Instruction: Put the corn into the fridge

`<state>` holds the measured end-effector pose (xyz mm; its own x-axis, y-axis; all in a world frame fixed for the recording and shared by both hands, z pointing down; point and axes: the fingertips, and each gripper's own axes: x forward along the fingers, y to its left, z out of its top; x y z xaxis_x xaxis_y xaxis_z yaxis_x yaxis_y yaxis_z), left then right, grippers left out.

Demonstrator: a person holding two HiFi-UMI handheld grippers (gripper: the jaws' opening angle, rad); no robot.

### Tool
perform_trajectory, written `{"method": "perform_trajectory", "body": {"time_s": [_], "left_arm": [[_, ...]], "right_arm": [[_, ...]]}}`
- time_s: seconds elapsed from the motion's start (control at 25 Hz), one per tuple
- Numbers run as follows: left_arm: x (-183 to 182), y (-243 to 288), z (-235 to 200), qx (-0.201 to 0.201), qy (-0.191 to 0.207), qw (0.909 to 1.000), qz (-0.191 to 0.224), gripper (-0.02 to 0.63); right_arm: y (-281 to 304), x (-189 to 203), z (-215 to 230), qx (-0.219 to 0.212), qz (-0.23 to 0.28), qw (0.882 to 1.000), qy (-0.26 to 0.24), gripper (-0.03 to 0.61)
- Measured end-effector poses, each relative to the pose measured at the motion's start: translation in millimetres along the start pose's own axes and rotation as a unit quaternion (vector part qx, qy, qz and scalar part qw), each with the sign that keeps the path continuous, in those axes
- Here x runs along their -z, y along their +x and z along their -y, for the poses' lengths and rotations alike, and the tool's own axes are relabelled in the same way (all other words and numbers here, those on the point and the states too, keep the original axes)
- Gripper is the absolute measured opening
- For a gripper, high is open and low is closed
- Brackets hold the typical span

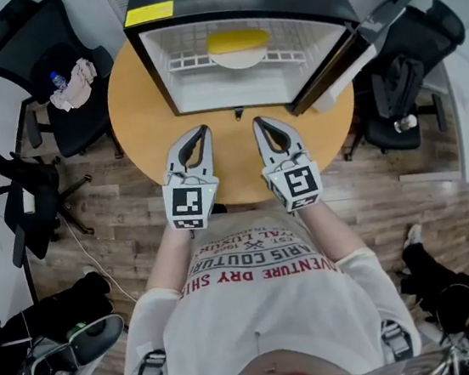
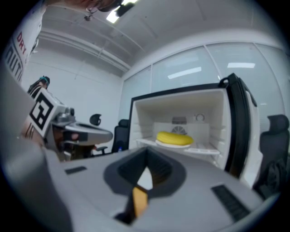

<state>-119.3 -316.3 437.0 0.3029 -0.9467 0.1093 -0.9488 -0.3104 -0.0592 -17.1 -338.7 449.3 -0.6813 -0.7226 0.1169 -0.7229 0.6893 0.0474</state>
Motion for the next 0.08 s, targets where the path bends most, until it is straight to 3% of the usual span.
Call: {"method": "perform_trajectory", "body": {"time_s": [0.08], "left_arm": [[-0.6,1.2,-0.6,0.001,0.002,1.0000,0.000,0.025]], "right_arm": [[1.9,0.7,-1.6,-0.002,-0.007,1.000,-0.011,0.028]]}}
